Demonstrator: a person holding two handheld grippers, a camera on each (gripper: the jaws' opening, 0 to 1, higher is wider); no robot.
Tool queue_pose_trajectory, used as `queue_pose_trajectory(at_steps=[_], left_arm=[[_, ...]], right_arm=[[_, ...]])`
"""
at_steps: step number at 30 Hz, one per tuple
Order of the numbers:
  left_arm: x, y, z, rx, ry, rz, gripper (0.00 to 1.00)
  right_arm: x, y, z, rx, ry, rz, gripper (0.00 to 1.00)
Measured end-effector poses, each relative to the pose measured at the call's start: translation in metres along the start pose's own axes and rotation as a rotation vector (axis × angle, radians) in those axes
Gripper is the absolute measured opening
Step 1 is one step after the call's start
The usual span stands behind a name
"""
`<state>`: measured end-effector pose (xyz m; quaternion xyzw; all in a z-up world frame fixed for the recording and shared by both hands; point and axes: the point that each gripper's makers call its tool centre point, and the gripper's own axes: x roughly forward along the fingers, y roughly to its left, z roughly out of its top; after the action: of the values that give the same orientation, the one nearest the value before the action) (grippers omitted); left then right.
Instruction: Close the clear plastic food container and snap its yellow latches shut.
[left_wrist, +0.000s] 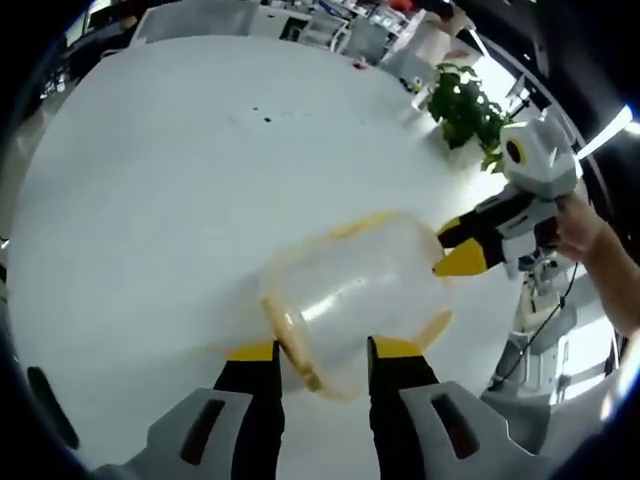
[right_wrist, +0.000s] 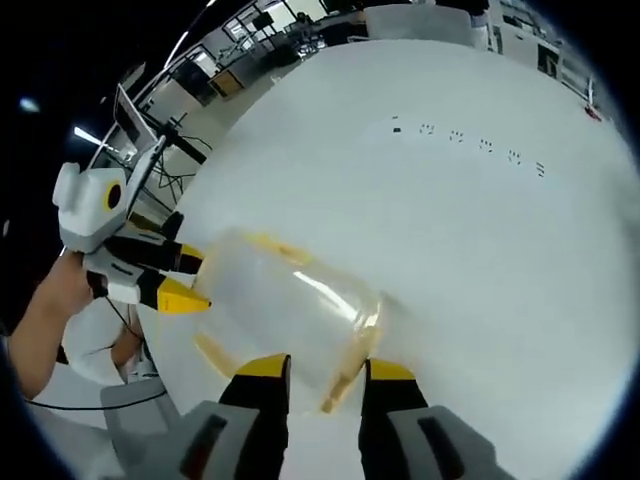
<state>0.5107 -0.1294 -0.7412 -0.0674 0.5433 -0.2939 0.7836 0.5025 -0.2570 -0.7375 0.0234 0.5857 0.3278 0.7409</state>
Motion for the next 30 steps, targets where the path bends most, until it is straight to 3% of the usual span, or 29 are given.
queue_pose_trajectory(at_steps=[19,24,30], left_arm=[[-0.001,0.002,0.000,0.007,0.008,-0.008,0.31],[-0.006,0.005,0.008,0.090,-0.025,0.007,0.31],[-0.017,0.002,0.014,0.079,-0.040,-0.030,0.33]], right_arm=[[0.000,-0.002,0.001,0.066,-0.056,-0.018,0.26],[0.000,0.000,-0.002,0.039,-0.048,-0.017,0.25],[-0.006,-0.001,-0.005,0.013,-0.029,-0.022,0.23]])
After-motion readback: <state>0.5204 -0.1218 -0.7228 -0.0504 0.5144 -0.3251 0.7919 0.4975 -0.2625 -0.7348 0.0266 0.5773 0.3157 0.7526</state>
